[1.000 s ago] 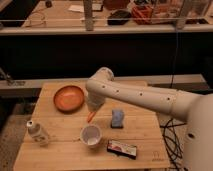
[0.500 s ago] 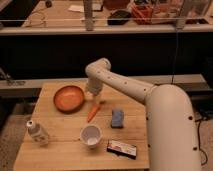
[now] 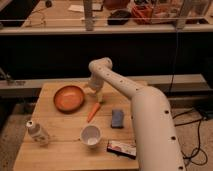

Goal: Place the pepper in the ceramic cup

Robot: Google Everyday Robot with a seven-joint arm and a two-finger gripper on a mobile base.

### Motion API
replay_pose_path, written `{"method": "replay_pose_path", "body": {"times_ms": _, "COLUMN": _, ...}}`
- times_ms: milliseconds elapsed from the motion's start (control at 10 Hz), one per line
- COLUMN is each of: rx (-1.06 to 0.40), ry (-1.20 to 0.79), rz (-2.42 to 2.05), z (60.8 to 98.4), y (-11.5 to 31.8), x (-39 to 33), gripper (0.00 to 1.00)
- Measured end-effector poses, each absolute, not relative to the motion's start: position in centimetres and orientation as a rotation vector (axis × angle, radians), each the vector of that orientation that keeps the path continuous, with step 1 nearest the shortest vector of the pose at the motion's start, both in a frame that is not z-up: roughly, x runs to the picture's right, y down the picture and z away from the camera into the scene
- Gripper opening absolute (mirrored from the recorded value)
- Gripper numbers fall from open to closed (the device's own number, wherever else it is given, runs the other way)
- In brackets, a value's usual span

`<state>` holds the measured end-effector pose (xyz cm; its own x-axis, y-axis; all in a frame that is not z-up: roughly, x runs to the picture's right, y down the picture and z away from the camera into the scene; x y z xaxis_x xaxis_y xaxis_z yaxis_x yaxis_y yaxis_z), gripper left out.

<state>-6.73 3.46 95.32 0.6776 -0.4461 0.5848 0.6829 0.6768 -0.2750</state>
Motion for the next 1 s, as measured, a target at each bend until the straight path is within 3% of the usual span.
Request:
{"method": "replay_pose_path", "body": {"times_ms": 500, "rx": -0.544, "ry": -0.570, "rz": -0.741, "z": 90.5, "y": 9.0, "x": -5.2, "gripper": 0.80}}
{"method": "replay_pose_path", "body": {"times_ms": 1000, "rx": -0.620, "ry": -0.593, "rz": -0.766, "z": 90.6, "y": 10.5, "x": -6.0, "gripper": 0.78}}
